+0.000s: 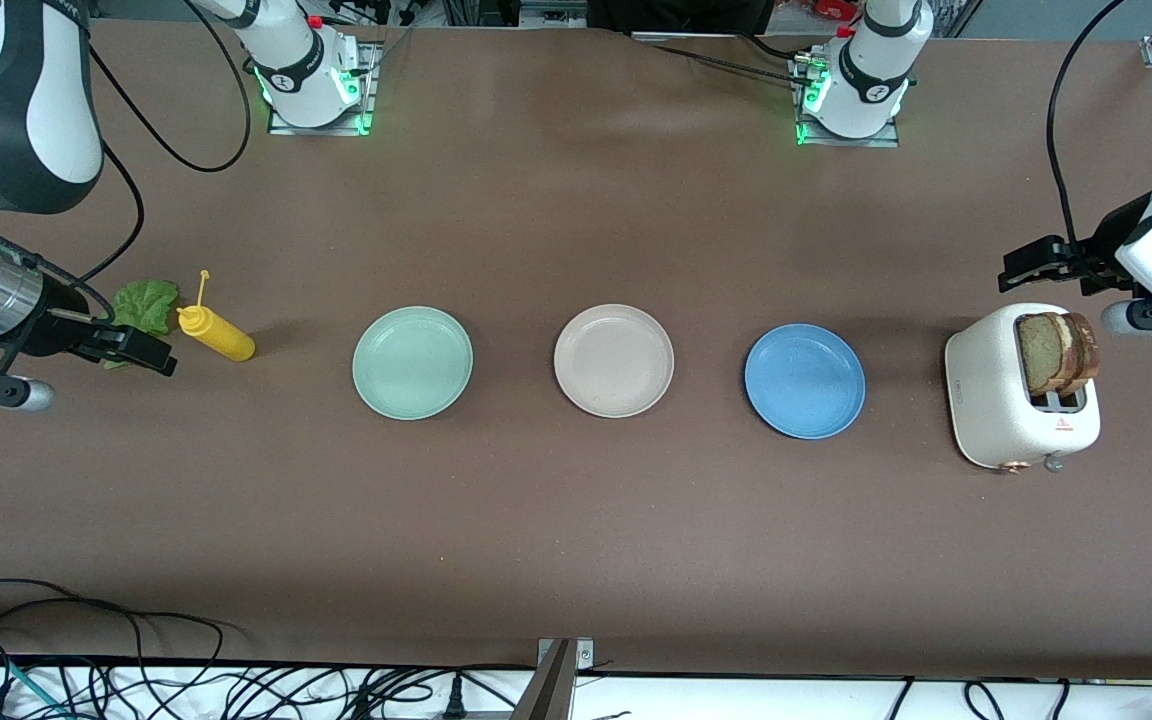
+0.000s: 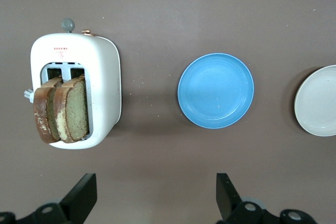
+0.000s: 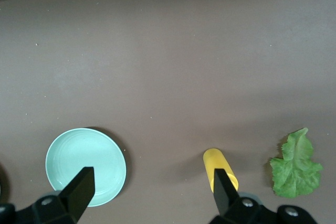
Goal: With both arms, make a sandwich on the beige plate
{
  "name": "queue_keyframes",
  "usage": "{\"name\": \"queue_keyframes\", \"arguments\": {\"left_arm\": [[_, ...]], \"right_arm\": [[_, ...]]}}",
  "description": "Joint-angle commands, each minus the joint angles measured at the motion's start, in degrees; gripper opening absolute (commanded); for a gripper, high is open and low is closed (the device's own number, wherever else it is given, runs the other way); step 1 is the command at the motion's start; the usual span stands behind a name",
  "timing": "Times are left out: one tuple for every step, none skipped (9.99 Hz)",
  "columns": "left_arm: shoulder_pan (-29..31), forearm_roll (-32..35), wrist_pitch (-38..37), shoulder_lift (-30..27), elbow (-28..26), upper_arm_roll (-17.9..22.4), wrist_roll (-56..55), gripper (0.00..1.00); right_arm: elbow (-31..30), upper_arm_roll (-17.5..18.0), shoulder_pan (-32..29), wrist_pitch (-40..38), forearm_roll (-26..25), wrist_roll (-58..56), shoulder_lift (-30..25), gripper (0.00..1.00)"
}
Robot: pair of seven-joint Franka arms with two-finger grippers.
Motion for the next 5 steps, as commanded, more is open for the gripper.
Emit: {"name": "queue_keyframes", "arguments": {"left_arm": [[0.0, -0.5, -0.4, 0.5, 1.3, 0.1, 1.2, 1.0], [0.0, -0.5, -0.4, 0.8, 1.3, 0.1, 1.2, 1.0], [-0.1, -0.5, -0.4, 0.8, 1.3, 0.1, 1.2, 1.0], [0.0, -0.5, -0.4, 0.8, 1.3, 0.1, 1.2, 1.0], [-0.1, -0.5, -0.4, 0.8, 1.3, 0.1, 1.2, 1.0]], "right_arm": [[-0.7, -0.1, 0.2, -0.5, -0.6, 0.8, -1.8, 1.0], [0.0, -0.1, 0.1, -0.7, -0.4, 0.7, -1.9, 1.0], [0.5, -0.1, 0.1, -1.1, -0.4, 0.4, -1.9, 1.0], [0.5, -0.1, 0.1, -1.2, -0.7, 0.2, -1.9, 1.0], [0.2, -0.2, 0.1, -1.2, -0.9, 0.4, -1.9, 1.0]]}}
